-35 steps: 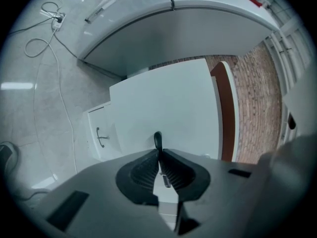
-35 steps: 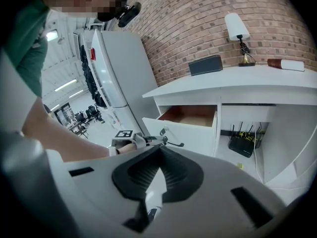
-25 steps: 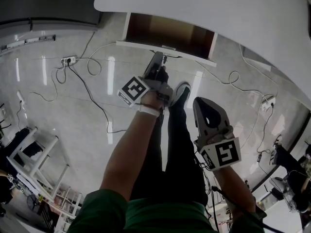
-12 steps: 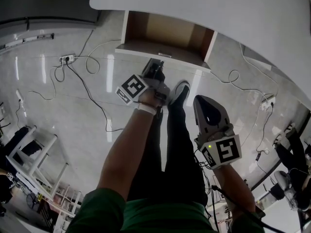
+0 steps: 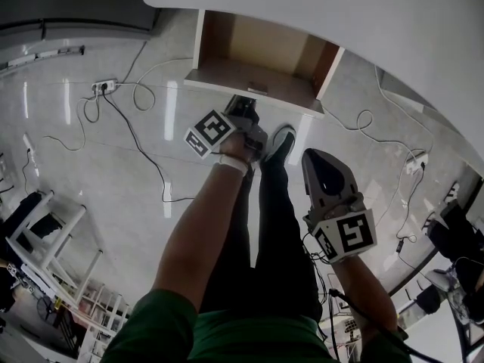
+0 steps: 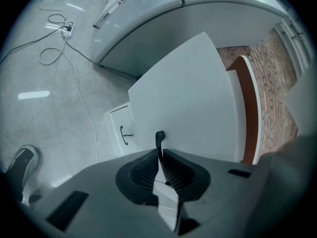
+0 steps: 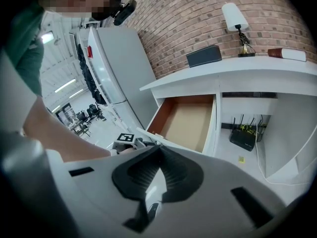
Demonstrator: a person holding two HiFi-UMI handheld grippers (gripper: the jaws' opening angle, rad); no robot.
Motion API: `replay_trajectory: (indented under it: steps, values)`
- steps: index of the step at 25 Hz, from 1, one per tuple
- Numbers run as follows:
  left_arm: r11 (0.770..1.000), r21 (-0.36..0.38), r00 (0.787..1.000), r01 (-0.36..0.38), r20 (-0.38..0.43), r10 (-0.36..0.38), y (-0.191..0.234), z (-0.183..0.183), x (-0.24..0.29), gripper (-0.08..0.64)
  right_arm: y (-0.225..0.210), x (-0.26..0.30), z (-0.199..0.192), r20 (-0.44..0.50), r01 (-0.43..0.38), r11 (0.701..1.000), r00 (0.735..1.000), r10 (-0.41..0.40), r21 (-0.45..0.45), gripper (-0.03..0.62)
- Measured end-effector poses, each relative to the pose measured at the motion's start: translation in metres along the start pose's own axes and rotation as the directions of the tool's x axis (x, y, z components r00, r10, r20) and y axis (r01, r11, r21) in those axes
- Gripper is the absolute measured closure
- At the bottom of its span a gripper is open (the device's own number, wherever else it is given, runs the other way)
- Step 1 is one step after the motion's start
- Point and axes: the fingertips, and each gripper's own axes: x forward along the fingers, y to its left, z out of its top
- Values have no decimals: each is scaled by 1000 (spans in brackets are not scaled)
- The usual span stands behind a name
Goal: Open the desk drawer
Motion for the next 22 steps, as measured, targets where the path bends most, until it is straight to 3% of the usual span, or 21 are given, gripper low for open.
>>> replay_trajectory:
  steps: [5,12,22]
  values:
    - [999,-10,999,-34,2,34,11,1,3,534,0,2,1,-9,-5,1000,1000,5,-2,592]
    - [1000,-6,1000,-20,-9,20,11,1,4,534,-2,1,-3,-16,0,1000,1000,1,3,592]
    - [999,6,999,-38,34,37,11,23,-41,532,6,-6,23,11,-9,999,1000,9,-34,592]
